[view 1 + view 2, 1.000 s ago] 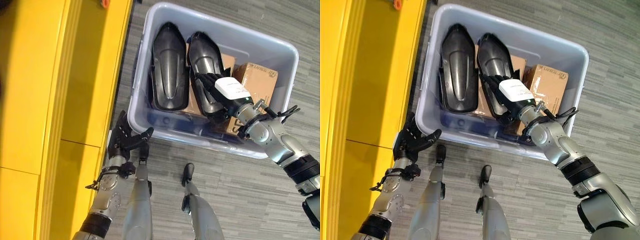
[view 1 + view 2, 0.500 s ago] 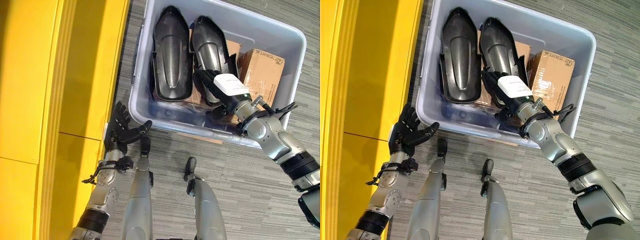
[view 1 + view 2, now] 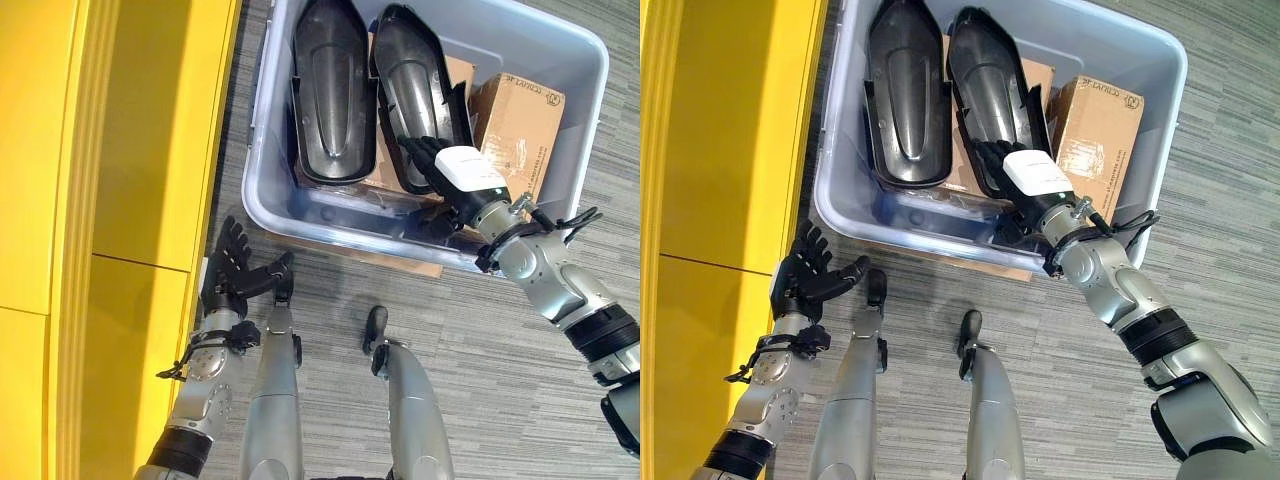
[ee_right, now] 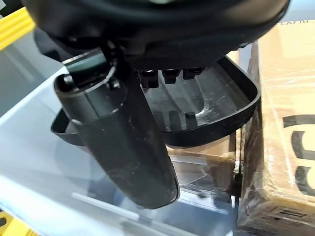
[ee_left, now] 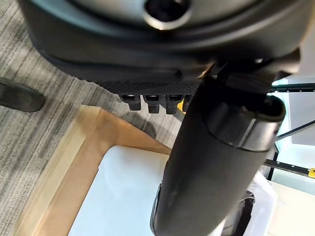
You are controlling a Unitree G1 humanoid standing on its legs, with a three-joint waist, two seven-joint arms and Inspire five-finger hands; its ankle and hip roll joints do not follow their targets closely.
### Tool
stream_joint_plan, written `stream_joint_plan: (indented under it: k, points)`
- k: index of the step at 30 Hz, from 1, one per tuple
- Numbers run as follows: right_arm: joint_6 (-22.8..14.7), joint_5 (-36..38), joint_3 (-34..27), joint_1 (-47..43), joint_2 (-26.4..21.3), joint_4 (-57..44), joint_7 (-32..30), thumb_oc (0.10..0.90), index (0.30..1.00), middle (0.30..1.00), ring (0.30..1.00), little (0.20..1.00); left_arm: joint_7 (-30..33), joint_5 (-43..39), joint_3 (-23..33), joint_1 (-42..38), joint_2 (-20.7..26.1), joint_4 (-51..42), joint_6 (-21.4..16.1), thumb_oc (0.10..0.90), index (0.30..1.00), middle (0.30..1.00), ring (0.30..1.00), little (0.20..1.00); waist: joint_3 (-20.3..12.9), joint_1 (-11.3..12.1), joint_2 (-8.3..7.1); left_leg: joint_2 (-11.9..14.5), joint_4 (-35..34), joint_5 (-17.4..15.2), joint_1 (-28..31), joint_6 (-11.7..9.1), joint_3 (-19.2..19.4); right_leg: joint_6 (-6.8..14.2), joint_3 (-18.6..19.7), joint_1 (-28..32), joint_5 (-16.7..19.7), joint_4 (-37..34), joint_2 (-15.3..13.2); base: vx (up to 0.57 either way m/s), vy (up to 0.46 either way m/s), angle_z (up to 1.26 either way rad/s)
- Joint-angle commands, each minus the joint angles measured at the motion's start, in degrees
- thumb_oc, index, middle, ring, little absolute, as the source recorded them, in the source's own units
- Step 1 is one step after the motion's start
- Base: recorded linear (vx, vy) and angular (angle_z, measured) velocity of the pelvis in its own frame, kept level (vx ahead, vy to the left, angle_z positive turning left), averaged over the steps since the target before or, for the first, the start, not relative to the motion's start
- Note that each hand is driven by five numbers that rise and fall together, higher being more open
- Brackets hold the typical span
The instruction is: Move parts from the plastic box to the shelf.
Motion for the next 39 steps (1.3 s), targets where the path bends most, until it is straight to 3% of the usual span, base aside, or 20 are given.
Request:
stream_joint_plan:
  k: [1, 12, 39]
  points:
    - [-2.6, -0.6, -6.1, -2.9, -5.6, -5.9, -4.6, 0.9, 1.0, 1.0, 1.0, 1.0, -0.3, 3.3, 1.9, 0.7, 1.1, -6.2, -3.6, 0.9, 1.0, 1.0, 1.0, 1.0, -0.5, -0.3, 1.77, 6.0, 9.7, -11.1, 2.2, -3.4, -1.7, 0.6, 2.0, 9.8, 0.3, -4.6, -0.3, 0.0, 0.0, 0.0]
    - [-4.4, 0.6, -12.2, 3.1, -6.5, -13.3, -4.9, 0.9, 1.0, 1.0, 1.0, 1.0, -0.2, 3.6, 2.9, 1.8, 0.9, -7.2, -3.6, 0.9, 1.0, 1.0, 1.0, 1.0, -1.5, -1.1, 1.45, 5.7, 9.2, -10.6, 2.1, -3.4, -1.5, 0.7, 2.1, 9.8, 0.8, -5.3, -0.4, 0.0, 0.0, 0.0]
    - [-2.2, 0.1, -7.9, -4.2, -6.3, -3.8, -7.1, 0.9, 1.0, 1.0, 1.0, 1.0, 0.1, 3.3, 2.9, 2.2, 1.4, -7.9, -4.3, 0.9, 1.0, 1.0, 1.0, 1.0, -0.2, 0.0, 2.57, 5.0, 10.0, -10.8, -0.2, -3.3, -1.7, 0.7, 1.9, 8.6, 0.3, -4.8, -0.7, 0.0, 0.0, 0.0]
